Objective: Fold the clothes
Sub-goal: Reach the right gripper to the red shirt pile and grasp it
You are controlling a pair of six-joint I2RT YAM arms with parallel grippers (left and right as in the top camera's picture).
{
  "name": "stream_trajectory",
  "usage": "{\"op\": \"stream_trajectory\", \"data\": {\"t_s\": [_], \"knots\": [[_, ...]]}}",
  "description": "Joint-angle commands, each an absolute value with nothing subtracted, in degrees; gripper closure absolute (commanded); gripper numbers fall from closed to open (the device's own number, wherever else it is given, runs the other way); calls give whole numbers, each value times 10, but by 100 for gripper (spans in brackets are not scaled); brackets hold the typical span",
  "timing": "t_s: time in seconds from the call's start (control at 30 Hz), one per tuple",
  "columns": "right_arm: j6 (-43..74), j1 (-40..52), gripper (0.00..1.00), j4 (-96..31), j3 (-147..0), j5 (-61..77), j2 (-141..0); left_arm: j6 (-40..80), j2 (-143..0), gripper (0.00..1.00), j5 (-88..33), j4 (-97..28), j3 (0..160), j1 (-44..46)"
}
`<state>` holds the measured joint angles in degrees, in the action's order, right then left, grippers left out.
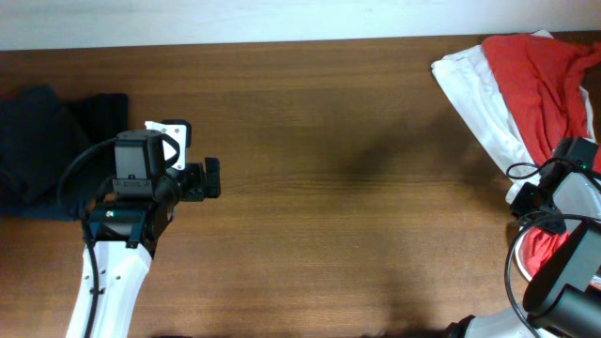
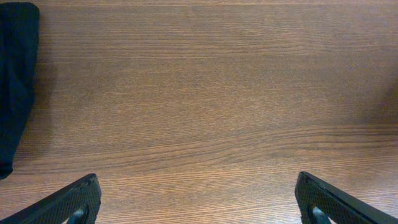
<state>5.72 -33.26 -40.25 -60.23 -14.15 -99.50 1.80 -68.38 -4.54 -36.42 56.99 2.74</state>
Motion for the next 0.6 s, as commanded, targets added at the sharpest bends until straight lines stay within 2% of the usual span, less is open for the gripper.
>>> {"op": "stream_trajectory", "data": {"t_s": [0.0, 0.2, 0.27, 0.33, 0.37, 0.5, 0.57], "knots": [[65, -338, 61, -403, -609, -159, -998, 24, -686, 1, -52, -363, 580, 30], [65, -338, 67, -392, -602, -176, -1009, 24, -686, 1, -52, -364, 580, 30], [65, -338, 75, -385, -602, -176, -1009, 24, -686, 1, -52, -367, 580, 30], [66, -338, 91, -382, -602, -179, -1009, 24, -686, 1, -52, -368, 580, 30], [66, -338, 96, -381, -602, -179, -1009, 24, -686, 1, -52, -368, 580, 30], [87, -338, 96, -398, -626, -176, -997, 24, -686, 1, -52, -368, 580, 30], [86, -338, 96, -461, -715, -168, -972, 24, -686, 1, -52, -368, 580, 30]]}}
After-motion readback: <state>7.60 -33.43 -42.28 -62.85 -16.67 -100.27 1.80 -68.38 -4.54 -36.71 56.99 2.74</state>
